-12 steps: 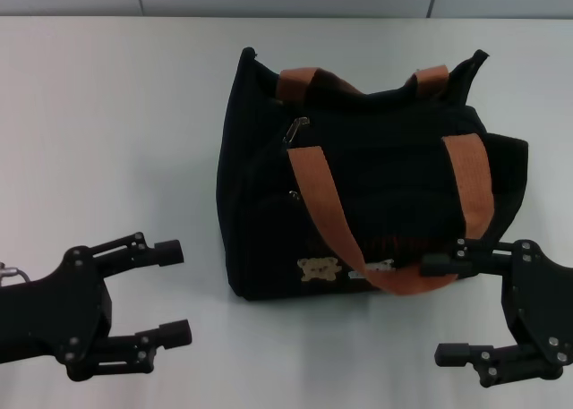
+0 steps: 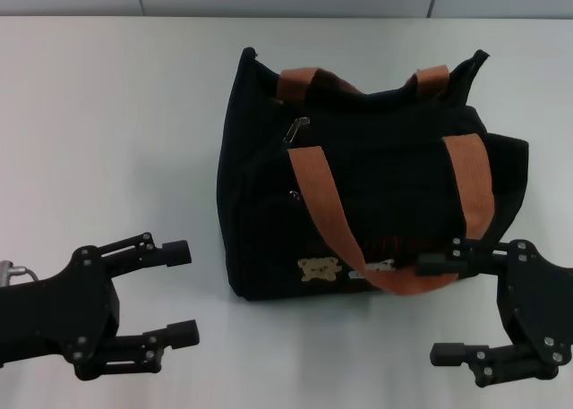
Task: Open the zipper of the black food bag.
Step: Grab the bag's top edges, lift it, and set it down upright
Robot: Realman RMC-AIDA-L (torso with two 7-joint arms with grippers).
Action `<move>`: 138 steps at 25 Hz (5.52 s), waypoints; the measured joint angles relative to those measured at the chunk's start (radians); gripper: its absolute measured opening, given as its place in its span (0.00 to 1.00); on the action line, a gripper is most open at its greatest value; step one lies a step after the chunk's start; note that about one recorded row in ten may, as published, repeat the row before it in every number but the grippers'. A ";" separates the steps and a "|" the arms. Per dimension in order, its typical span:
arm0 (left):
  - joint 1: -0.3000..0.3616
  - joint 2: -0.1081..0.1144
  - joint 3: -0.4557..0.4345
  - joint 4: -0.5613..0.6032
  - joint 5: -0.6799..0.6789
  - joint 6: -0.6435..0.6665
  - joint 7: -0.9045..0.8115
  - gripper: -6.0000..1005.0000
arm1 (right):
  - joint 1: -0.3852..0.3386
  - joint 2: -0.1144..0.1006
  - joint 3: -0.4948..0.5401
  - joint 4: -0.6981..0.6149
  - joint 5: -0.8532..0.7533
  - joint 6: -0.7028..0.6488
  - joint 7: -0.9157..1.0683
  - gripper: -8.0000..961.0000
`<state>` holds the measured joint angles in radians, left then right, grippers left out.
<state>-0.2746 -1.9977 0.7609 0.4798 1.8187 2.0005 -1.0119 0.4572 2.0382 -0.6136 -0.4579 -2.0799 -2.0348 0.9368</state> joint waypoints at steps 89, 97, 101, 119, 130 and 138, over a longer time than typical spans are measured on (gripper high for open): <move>-0.058 -0.075 0.075 0.727 -0.181 -0.145 -0.083 0.08 | 0.079 0.045 0.215 0.257 0.030 0.318 -0.026 0.84; -0.073 -0.075 0.099 0.646 -0.249 -0.140 -0.028 0.08 | 0.210 0.054 0.171 0.457 0.027 0.460 -0.049 0.84; -0.074 -0.072 0.107 0.604 -0.248 -0.140 -0.002 0.08 | 0.213 0.053 0.178 0.464 0.031 0.463 -0.054 0.84; -0.041 -0.068 0.103 0.455 -0.238 -0.136 0.101 0.07 | 0.029 0.042 0.228 0.247 0.197 0.228 0.031 0.84; -0.044 -0.070 0.107 0.428 -0.237 -0.137 0.107 0.07 | 0.071 0.050 0.234 0.452 0.209 0.293 -0.300 0.84; -0.046 -0.070 0.109 0.407 -0.237 -0.139 0.121 0.07 | 0.083 0.053 0.321 0.549 0.210 0.350 -0.416 0.84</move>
<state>-0.3204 -2.0678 0.8699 0.8872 1.5816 1.8615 -0.8909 0.5398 2.0908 -0.2925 0.0911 -1.8698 -1.6847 0.5204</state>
